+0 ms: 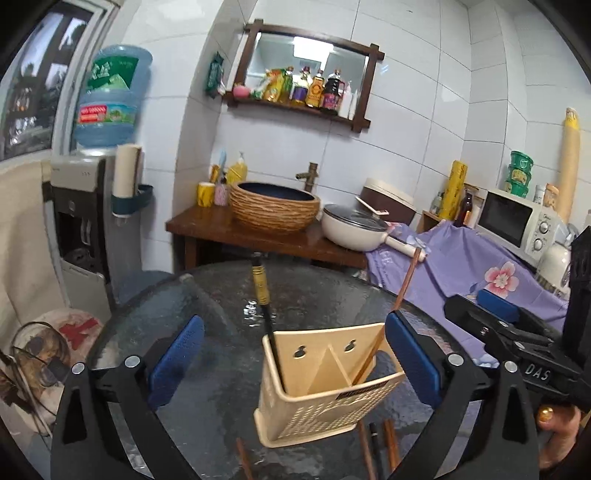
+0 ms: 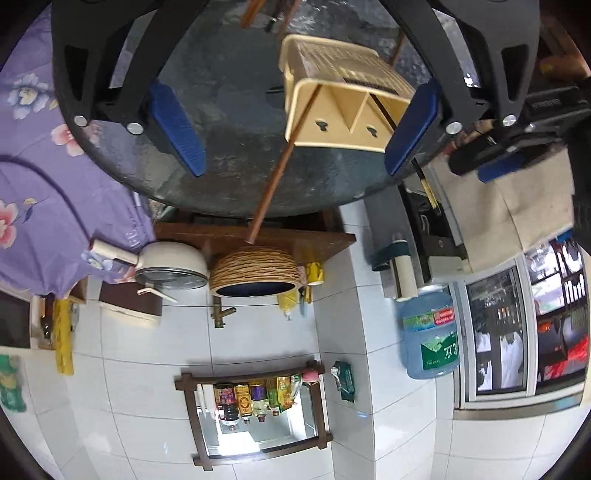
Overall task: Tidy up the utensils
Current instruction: 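Open both tools to release the chopsticks inside the holder, then grasp a wooden chopstick with the left tool while the right tool grasps another wooden chopstick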
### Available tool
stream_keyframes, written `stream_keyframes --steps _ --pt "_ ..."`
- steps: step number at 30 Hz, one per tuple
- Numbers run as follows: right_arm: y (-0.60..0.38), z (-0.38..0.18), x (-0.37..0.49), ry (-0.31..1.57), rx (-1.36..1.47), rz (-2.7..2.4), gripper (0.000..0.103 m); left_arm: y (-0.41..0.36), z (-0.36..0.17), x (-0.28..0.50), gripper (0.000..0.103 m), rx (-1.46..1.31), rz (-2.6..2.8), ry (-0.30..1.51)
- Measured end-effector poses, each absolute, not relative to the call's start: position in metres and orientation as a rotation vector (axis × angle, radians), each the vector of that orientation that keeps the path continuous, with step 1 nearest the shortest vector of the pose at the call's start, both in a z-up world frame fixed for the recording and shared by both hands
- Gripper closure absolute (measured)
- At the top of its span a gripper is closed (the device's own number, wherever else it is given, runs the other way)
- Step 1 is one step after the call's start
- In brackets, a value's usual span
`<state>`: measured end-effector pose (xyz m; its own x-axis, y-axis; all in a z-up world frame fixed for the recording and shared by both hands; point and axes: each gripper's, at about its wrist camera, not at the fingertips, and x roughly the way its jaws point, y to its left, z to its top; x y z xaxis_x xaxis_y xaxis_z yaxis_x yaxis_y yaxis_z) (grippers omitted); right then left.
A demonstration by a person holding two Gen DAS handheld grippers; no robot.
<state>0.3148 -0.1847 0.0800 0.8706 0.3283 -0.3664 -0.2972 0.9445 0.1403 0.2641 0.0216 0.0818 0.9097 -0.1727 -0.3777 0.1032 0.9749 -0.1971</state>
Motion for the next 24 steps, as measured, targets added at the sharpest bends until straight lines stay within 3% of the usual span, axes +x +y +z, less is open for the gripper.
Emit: stream_keyframes --steps 12,17,20,24 --pt "-0.218 -0.006 0.296 0.699 0.157 0.187 0.01 0.051 0.006 0.233 0.007 -0.16 0.038 0.617" --pt "-0.223 -0.047 0.293 0.8 0.172 0.154 0.043 0.059 -0.033 0.23 0.007 -0.173 0.067 0.729" --pt "-0.221 -0.067 0.292 0.858 0.167 0.158 0.056 0.059 -0.047 0.226 0.008 -0.164 0.05 0.753" --pt "-0.216 -0.085 0.291 0.907 0.148 0.15 0.059 0.059 -0.059 0.224 0.017 -0.164 0.037 0.787"
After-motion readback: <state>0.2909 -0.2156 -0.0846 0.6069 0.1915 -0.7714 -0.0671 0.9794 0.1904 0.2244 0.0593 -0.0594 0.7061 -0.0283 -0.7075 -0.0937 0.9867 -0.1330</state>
